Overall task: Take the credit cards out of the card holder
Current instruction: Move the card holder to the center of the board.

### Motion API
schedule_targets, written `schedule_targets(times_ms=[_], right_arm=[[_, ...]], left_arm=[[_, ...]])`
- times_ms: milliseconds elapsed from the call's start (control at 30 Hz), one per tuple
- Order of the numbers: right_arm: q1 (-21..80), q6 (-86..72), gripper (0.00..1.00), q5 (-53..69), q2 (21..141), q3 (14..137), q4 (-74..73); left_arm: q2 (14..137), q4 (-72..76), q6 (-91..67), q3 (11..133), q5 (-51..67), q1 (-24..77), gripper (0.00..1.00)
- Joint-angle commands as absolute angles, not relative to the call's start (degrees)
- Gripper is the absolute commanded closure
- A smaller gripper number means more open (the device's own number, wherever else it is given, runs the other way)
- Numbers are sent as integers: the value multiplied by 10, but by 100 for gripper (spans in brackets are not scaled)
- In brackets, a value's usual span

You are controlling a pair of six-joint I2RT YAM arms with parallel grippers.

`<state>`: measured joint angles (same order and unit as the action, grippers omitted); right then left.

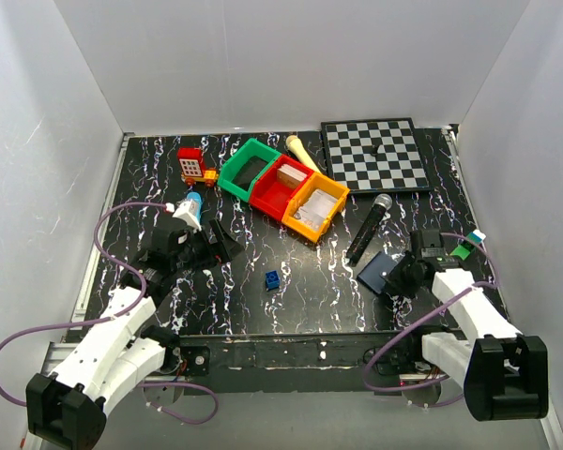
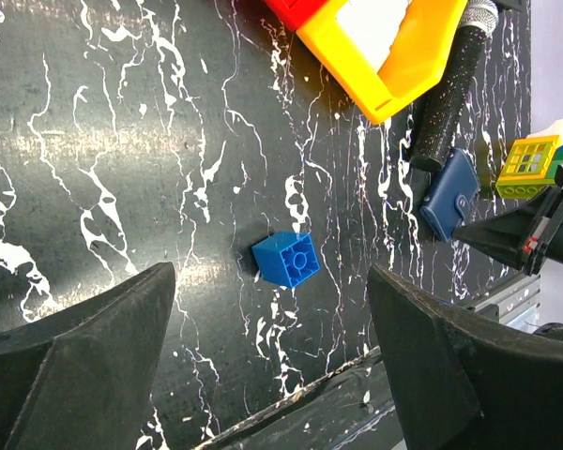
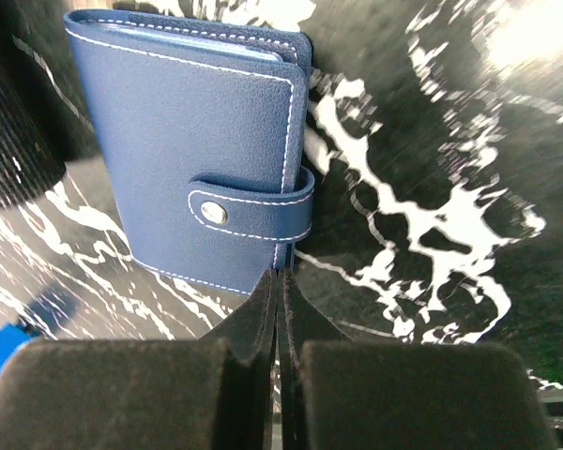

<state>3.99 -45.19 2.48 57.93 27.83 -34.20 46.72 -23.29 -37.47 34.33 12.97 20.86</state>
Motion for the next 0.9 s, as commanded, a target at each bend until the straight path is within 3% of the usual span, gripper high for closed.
schedule_targets(times_ms=[0, 433, 867], right_arm=[[114, -480, 99, 25, 571, 274, -388], [310, -535, 99, 13, 662, 332, -375], [409, -493, 99, 43, 794, 432, -343]], left_arm=[[465, -222, -381, 335, 141, 213, 17], [446, -227, -392, 321, 137, 223, 17], [452, -234, -405, 318, 126, 247, 17]])
